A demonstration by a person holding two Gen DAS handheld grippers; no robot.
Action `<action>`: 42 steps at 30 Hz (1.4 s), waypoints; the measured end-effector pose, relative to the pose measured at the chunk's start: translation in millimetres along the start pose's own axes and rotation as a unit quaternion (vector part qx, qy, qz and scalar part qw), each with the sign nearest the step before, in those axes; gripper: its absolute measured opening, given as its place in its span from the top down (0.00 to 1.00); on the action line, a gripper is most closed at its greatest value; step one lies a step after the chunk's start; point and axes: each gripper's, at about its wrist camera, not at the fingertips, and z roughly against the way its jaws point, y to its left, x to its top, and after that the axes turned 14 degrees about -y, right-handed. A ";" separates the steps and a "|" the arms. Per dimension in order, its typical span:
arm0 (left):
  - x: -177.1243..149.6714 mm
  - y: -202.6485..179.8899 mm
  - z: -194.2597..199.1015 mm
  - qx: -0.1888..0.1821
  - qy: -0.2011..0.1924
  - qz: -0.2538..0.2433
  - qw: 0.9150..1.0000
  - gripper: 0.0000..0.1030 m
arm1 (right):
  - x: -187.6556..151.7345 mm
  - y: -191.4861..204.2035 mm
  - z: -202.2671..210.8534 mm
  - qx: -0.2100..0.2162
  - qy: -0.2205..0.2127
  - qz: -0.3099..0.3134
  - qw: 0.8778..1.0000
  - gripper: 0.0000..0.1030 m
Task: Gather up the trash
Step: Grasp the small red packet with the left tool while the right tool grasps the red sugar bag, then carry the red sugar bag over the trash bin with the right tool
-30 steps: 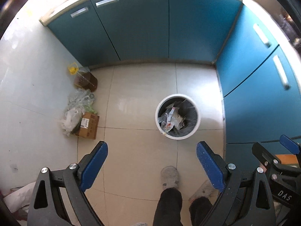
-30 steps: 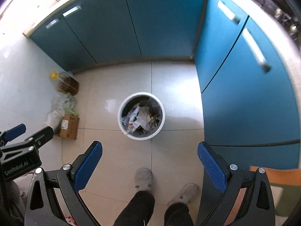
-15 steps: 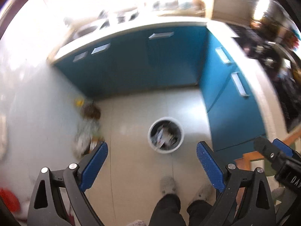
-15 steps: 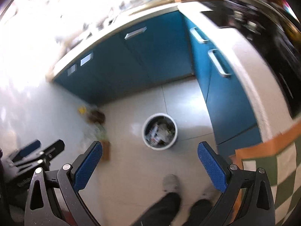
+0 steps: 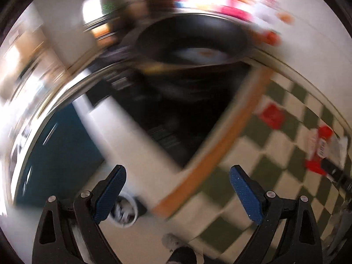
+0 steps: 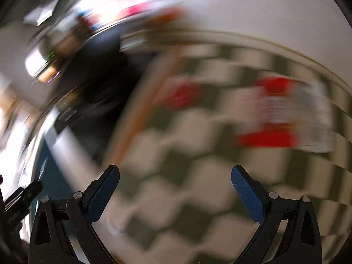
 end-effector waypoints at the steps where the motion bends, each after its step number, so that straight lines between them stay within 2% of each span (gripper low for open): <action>1: 12.4 -27.7 -17.5 -0.013 0.002 -0.027 1.000 0.07 | 11.3 -27.8 -8.1 -0.027 -0.004 -0.018 0.999 0.01; 2: 22.7 -53.2 -33.9 -0.026 0.006 -0.050 0.998 0.07 | 26.9 -62.1 -18.5 -0.059 -0.009 -0.044 0.997 0.01; 5: 44.1 -109.8 -78.5 -0.066 0.028 -0.095 0.993 0.07 | 58.1 -132.7 -43.7 -0.109 -0.025 -0.078 0.991 0.01; 7: 51.2 -139.8 -107.5 -0.089 0.046 -0.126 0.987 0.07 | 72.2 -164.8 -63.0 -0.121 -0.035 -0.079 0.989 0.01; 12: 56.3 -184.9 -161.3 -0.122 0.089 -0.180 0.972 0.08 | 89.9 -188.8 -112.0 -0.118 0.013 -0.053 0.992 0.01; 14: 55.1 -193.0 -174.2 -0.130 0.100 -0.190 0.968 0.23 | 89.4 -190.3 -124.3 -0.114 0.025 -0.045 0.992 0.01; 16: 53.1 -194.3 -182.5 -0.140 0.112 -0.187 0.966 0.81 | 86.7 -188.6 -130.9 -0.115 0.026 -0.041 0.992 0.09; 17: 53.1 -191.8 -183.4 -0.146 0.112 -0.176 0.967 0.82 | 84.6 -188.1 -132.6 -0.121 0.026 -0.042 0.991 0.18; 19: 52.0 -188.1 -181.4 -0.159 0.111 -0.170 0.966 0.92 | 81.6 -186.1 -129.0 -0.129 0.008 -0.039 0.991 0.25; 21: 50.1 -185.2 -176.1 -0.161 0.108 -0.172 0.966 0.96 | 78.1 -184.2 -119.7 -0.140 -0.008 -0.038 0.989 0.62; 22: 49.1 -182.0 -171.7 -0.162 0.104 -0.170 0.966 0.97 | 76.8 -184.7 -114.8 -0.135 -0.014 -0.042 0.990 0.69; 23: 48.8 -178.4 -168.2 -0.164 0.102 -0.166 0.967 0.97 | 75.4 -185.9 -107.2 -0.121 -0.024 -0.053 0.991 0.85; 27: 49.5 -147.0 -142.5 -0.173 0.085 -0.121 0.974 0.98 | 73.2 -179.6 -75.8 -0.097 -0.057 -0.053 0.992 0.93; 31: 42.4 -103.0 -100.3 -0.185 0.064 -0.078 0.978 0.99 | 73.2 -161.4 -28.6 -0.065 -0.092 -0.057 0.992 0.95; 36: 17.2 -39.1 -45.1 -0.180 0.043 -0.012 0.983 0.99 | 76.2 -127.3 33.6 -0.019 -0.123 -0.042 0.991 0.96; 39: 4.0 0.8 -24.9 -0.170 0.031 0.022 0.985 0.99 | 63.6 -82.1 60.8 0.011 -0.134 -0.008 0.991 0.96; 42: -19.6 59.6 -3.3 -0.149 0.022 0.060 0.987 1.00 | 47.8 -29.9 80.0 0.043 -0.132 0.025 0.990 0.96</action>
